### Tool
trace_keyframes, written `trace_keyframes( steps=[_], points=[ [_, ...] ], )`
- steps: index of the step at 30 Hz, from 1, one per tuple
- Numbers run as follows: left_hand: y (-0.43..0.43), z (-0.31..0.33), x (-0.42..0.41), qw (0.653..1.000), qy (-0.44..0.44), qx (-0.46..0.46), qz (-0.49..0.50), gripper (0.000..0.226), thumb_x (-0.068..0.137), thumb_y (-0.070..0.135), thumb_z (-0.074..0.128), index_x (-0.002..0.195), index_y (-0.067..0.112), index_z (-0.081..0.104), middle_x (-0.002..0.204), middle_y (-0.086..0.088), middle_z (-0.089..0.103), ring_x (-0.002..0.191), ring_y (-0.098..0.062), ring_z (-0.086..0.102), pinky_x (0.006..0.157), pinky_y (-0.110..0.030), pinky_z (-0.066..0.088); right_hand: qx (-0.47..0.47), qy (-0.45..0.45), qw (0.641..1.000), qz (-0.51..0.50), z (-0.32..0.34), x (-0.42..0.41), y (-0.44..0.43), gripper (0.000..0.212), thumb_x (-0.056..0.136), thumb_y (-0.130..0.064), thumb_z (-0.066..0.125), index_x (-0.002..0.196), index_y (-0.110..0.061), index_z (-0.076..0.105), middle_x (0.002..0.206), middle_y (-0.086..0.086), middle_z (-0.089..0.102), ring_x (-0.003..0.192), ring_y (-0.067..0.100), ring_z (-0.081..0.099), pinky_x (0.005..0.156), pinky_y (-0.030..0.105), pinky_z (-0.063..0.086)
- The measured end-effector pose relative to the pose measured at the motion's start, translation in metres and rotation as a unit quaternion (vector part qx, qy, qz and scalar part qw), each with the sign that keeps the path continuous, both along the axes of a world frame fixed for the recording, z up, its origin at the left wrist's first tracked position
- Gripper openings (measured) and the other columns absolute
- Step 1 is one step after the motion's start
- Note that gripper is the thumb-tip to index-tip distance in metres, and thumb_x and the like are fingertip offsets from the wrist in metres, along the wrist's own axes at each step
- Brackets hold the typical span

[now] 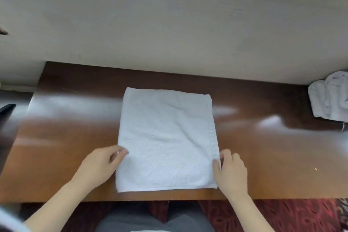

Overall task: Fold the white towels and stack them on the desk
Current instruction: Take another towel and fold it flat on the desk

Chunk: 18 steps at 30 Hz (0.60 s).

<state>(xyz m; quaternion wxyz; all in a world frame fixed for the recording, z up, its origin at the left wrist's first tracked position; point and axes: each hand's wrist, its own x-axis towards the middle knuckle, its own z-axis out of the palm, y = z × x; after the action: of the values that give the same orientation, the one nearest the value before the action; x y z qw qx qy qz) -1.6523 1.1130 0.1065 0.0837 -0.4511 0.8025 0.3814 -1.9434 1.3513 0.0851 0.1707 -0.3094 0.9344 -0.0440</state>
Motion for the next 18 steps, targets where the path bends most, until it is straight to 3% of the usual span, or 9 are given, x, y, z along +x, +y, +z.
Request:
trace_keyframes(
  steps=[2, 4, 6, 8, 10, 15, 18],
  points=[
    [-0.013, -0.018, -0.022, 0.994, 0.041, -0.094, -0.047, 0.038, 0.095, 0.057, 0.036, 0.118, 0.040, 0.062, 0.116, 0.010, 0.064, 0.111, -0.012, 0.057, 0.091, -0.029, 0.048, -0.054, 0.052, 0.994, 0.075, -0.004, -0.003, -0.027, 0.025, 0.090, -0.029, 0.062, 0.110, -0.016, 0.058, 0.095, 0.004, 0.057, 0.081, 0.023, 0.055, 0.073, 0.037, 0.049],
    [-0.021, -0.031, -0.050, 0.986, 0.036, -0.137, -0.085, 0.058, 0.093, 0.059, 0.033, 0.140, 0.030, 0.050, 0.146, 0.001, 0.047, 0.137, -0.021, 0.040, 0.108, -0.036, 0.038, -0.076, 0.039, 0.986, 0.144, -0.009, -0.003, -0.060, 0.039, 0.094, -0.034, 0.056, 0.128, -0.016, 0.053, 0.121, 0.009, 0.058, 0.110, 0.029, 0.056, 0.096, 0.043, 0.047],
    [-0.021, -0.039, -0.081, 0.980, -0.009, -0.138, -0.146, 0.063, 0.096, 0.060, 0.036, 0.153, 0.034, 0.027, 0.165, 0.001, 0.014, 0.152, -0.024, 0.010, 0.120, -0.041, 0.020, -0.059, 0.011, 0.976, 0.208, -0.017, -0.001, -0.090, 0.051, 0.099, -0.039, 0.045, 0.146, -0.021, 0.038, 0.153, 0.011, 0.037, 0.142, 0.034, 0.032, 0.118, 0.049, 0.026],
    [-0.019, -0.049, -0.103, 0.966, -0.073, -0.134, -0.209, 0.071, 0.095, 0.066, 0.032, 0.155, 0.042, 0.002, 0.165, 0.005, -0.015, 0.151, -0.026, -0.016, 0.123, -0.048, 0.000, -0.026, -0.038, 0.965, 0.259, -0.027, 0.000, -0.112, 0.057, 0.103, -0.044, 0.033, 0.156, -0.029, 0.018, 0.166, 0.001, 0.005, 0.153, 0.027, -0.001, 0.123, 0.050, 0.002],
    [-0.023, -0.057, -0.113, 0.952, -0.125, -0.147, -0.239, 0.079, 0.091, 0.074, 0.026, 0.151, 0.046, -0.015, 0.160, 0.006, -0.032, 0.146, -0.028, -0.032, 0.120, -0.054, -0.010, 0.012, -0.047, 0.958, 0.282, -0.039, -0.004, -0.126, 0.059, 0.103, -0.051, 0.024, 0.157, -0.038, 0.004, 0.165, -0.007, -0.013, 0.152, 0.020, -0.017, 0.122, 0.049, -0.008],
    [-0.045, -0.063, -0.118, 0.936, -0.165, -0.171, -0.259, 0.082, 0.087, 0.080, 0.015, 0.147, 0.044, -0.029, 0.155, 0.009, -0.039, 0.143, -0.024, -0.037, 0.119, -0.054, -0.014, 0.061, -0.049, 0.990, 0.120, -0.048, -0.033, -0.137, 0.060, 0.102, -0.056, 0.011, 0.155, -0.039, -0.010, 0.163, -0.010, -0.023, 0.149, 0.017, -0.024, 0.120, 0.050, -0.014],
    [-0.035, -0.066, -0.106, 0.937, -0.151, -0.187, -0.255, 0.072, 0.091, 0.072, -0.002, 0.146, 0.037, -0.034, 0.153, 0.002, -0.043, 0.141, -0.027, -0.040, 0.119, -0.051, -0.017, 0.084, -0.024, 0.988, 0.125, -0.038, -0.027, -0.137, 0.061, 0.102, -0.055, 0.010, 0.155, -0.035, -0.014, 0.162, -0.005, -0.026, 0.149, 0.023, -0.024, 0.120, 0.051, -0.014]
  ],
)
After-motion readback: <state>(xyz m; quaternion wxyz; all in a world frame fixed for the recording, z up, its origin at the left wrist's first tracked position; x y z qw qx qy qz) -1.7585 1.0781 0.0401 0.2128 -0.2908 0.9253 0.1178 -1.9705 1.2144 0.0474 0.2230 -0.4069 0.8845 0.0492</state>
